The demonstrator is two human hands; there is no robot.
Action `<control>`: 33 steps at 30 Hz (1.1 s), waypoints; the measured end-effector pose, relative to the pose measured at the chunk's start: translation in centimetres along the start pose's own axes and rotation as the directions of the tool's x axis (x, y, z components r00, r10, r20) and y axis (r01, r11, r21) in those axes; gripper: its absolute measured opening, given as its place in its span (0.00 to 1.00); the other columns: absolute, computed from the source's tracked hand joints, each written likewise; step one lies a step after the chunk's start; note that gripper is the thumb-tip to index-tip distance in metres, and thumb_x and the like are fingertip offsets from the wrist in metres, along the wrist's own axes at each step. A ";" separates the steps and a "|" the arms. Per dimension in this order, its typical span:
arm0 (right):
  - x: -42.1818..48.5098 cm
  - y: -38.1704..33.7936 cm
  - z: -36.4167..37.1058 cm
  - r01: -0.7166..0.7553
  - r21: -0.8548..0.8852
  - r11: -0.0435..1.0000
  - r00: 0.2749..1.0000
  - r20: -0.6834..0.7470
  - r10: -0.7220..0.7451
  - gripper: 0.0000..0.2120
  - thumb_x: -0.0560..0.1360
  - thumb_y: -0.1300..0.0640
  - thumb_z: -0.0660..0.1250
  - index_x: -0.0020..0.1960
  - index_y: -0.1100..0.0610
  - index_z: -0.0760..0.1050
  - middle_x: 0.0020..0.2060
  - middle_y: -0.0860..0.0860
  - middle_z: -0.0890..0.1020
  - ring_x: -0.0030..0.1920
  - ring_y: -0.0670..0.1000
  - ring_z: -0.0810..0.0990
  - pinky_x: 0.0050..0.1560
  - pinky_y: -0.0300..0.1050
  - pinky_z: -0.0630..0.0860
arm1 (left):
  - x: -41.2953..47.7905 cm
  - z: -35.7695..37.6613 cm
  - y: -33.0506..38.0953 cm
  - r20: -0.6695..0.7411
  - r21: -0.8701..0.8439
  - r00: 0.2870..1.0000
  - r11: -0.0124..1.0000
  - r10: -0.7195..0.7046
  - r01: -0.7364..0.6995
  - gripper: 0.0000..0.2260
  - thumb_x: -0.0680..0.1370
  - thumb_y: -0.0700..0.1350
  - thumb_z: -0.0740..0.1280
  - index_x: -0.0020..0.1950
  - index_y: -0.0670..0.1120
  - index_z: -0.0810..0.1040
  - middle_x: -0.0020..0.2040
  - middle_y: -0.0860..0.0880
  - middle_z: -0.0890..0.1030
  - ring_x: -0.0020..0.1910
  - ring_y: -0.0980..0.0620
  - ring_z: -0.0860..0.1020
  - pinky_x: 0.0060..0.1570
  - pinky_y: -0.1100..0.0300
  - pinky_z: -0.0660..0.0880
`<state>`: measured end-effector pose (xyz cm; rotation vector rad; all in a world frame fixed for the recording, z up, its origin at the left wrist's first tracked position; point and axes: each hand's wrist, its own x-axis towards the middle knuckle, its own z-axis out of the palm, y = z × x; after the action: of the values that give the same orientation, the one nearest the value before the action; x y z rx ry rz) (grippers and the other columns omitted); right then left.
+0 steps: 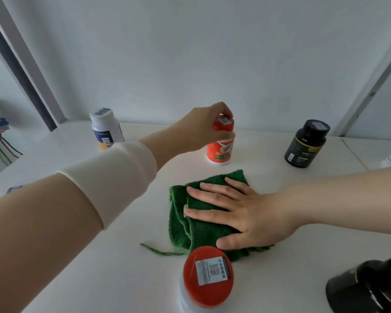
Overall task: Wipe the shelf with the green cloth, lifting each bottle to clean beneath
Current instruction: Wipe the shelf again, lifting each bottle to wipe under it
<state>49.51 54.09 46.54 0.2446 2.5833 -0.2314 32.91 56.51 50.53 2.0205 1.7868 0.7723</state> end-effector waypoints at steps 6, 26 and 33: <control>0.6 2.6 0.0 -0.135 0.072 0.988 0.985 -0.095 0.142 0.28 0.77 0.39 0.46 0.69 0.35 0.32 0.66 0.35 0.26 0.69 0.41 0.26 0.67 0.50 0.27 | 0.8 -4.8 0.1 -0.228 0.035 0.971 0.996 -0.067 0.077 0.17 0.71 0.50 0.69 0.58 0.49 0.73 0.49 0.52 0.74 0.41 0.55 0.73 0.28 0.78 0.66; 5.9 6.1 -2.8 -0.278 0.262 0.924 0.774 -0.509 0.377 0.20 0.78 0.47 0.55 0.70 0.41 0.60 0.70 0.45 0.61 0.68 0.50 0.56 0.64 0.53 0.55 | -2.3 -9.5 -1.0 -0.302 0.112 0.949 0.985 -0.092 0.132 0.18 0.73 0.55 0.66 0.61 0.51 0.71 0.51 0.56 0.71 0.46 0.53 0.71 0.31 0.70 0.62; 12.0 5.3 -6.7 -0.422 0.490 0.763 0.655 -0.418 0.630 0.19 0.79 0.47 0.51 0.69 0.44 0.62 0.68 0.48 0.63 0.67 0.54 0.58 0.58 0.49 0.59 | -3.0 -11.4 -1.6 -0.352 0.133 0.930 0.978 -0.105 0.161 0.19 0.73 0.55 0.66 0.61 0.50 0.71 0.51 0.55 0.70 0.46 0.54 0.71 0.31 0.70 0.62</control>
<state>37.24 62.12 45.27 1.3960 2.8550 -0.4552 24.63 52.68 58.20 1.9234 2.2204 1.0198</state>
